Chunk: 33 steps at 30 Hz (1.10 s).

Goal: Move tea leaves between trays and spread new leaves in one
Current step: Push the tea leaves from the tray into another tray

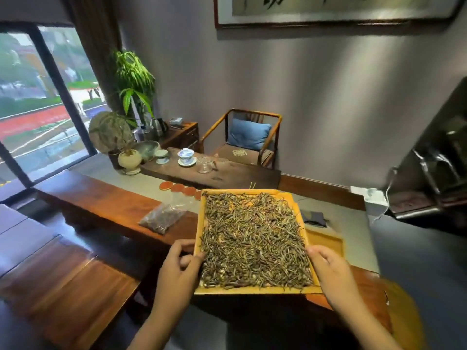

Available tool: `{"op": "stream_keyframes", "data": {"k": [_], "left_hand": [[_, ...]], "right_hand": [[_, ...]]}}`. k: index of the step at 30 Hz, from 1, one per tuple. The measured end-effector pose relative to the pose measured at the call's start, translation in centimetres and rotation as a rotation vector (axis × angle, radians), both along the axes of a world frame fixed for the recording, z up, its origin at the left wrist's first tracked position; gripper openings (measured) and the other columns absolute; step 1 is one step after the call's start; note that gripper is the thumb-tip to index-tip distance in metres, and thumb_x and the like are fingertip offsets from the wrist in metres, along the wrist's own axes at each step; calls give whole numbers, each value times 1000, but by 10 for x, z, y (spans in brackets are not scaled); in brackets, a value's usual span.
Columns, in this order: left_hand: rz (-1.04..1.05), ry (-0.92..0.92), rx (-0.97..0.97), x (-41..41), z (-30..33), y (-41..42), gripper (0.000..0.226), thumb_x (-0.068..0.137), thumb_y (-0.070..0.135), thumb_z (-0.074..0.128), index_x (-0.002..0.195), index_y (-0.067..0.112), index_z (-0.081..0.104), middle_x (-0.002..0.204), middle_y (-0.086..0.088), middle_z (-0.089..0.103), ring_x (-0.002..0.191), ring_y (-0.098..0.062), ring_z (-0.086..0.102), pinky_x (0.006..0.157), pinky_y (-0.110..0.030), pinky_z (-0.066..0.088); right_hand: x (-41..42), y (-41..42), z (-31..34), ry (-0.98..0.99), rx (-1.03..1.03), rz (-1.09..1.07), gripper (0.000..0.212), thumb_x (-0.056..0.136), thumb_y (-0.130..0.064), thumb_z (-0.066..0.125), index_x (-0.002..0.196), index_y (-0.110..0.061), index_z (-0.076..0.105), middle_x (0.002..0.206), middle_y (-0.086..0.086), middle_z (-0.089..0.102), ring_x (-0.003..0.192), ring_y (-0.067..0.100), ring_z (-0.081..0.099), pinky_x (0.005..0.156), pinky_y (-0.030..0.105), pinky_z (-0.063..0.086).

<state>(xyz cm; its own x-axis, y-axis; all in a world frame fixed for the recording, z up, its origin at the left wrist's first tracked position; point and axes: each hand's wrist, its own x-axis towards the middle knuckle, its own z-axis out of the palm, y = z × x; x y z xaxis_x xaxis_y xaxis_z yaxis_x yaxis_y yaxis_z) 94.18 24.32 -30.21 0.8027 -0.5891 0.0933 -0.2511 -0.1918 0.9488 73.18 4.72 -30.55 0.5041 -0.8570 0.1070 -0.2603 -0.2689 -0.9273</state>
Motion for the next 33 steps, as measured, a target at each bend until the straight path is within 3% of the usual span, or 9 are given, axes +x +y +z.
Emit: {"op": "stream_keyframes", "data": {"k": [7, 12, 15, 19, 22, 25, 27, 30, 33], "left_hand": [[-259, 52, 40, 42, -13, -86, 14, 90, 19, 64, 98, 30, 59, 50, 5, 57, 45, -3, 48, 56, -28, 41], [-393, 110, 76, 63, -24, -134, 16, 92, 18, 62, 102, 31, 59, 62, -2, 71, 55, -8, 65, 58, -18, 47], [-439, 134, 103, 70, -40, -158, 17, 93, 16, 62, 105, 28, 60, 73, -4, 75, 67, -10, 71, 61, -16, 50], [-544, 187, 138, 73, -61, -182, 13, 95, 12, 58, 100, 23, 62, 81, 11, 77, 75, -4, 71, 66, -18, 50], [-590, 251, 194, 74, -84, -194, 11, 96, 11, 55, 100, 18, 62, 88, 4, 76, 84, -9, 71, 73, -20, 51], [-648, 329, 273, 74, -106, -203, 10, 98, 12, 52, 98, 17, 61, 90, -9, 72, 86, -22, 69, 85, -38, 50], [-673, 369, 316, 74, -119, -210, 12, 98, 10, 51, 98, 18, 60, 87, -4, 71, 84, -16, 68, 86, -38, 49], [-684, 439, 356, 72, -134, -222, 18, 97, 5, 50, 105, 17, 61, 94, 2, 75, 90, -14, 70, 80, -25, 52], [-724, 532, 357, 69, -143, -235, 30, 94, -2, 48, 116, 16, 58, 103, -5, 75, 95, -17, 70, 74, -17, 53]], "right_hand": [[5, -39, -5, 39, 20, -177, 18, 96, -23, 49, 91, -29, 66, 89, -16, 67, 81, -13, 59, 62, 0, 39], [6, -56, -17, 47, 50, -290, 16, 95, -24, 51, 89, -29, 65, 88, -11, 69, 83, -9, 60, 68, 9, 39], [5, -63, -31, 35, 53, -364, 19, 95, -22, 52, 83, -30, 65, 82, -10, 68, 80, -12, 60, 65, 4, 40], [2, -74, -51, 45, 76, -403, 18, 95, -20, 52, 86, -24, 67, 83, -6, 69, 79, -7, 61, 67, 9, 41], [-3, -83, -70, 91, 94, -405, 16, 96, -19, 51, 91, -17, 66, 85, -6, 68, 80, -2, 61, 70, 9, 43], [-7, -93, -91, 135, 144, -399, 15, 96, -16, 50, 92, -14, 64, 85, 3, 67, 83, 12, 61, 74, 18, 44], [-8, -102, -102, 142, 166, -401, 17, 97, -12, 49, 87, -10, 63, 75, 11, 63, 74, 16, 58, 71, 26, 44], [-11, -116, -113, 208, 112, -369, 27, 99, -17, 47, 75, -9, 57, 56, -7, 49, 54, 7, 47, 54, 18, 38], [-16, -129, -122, 194, 153, -283, 28, 98, -29, 41, 79, -19, 57, 53, -11, 53, 49, 1, 48, 48, 14, 34]]}}
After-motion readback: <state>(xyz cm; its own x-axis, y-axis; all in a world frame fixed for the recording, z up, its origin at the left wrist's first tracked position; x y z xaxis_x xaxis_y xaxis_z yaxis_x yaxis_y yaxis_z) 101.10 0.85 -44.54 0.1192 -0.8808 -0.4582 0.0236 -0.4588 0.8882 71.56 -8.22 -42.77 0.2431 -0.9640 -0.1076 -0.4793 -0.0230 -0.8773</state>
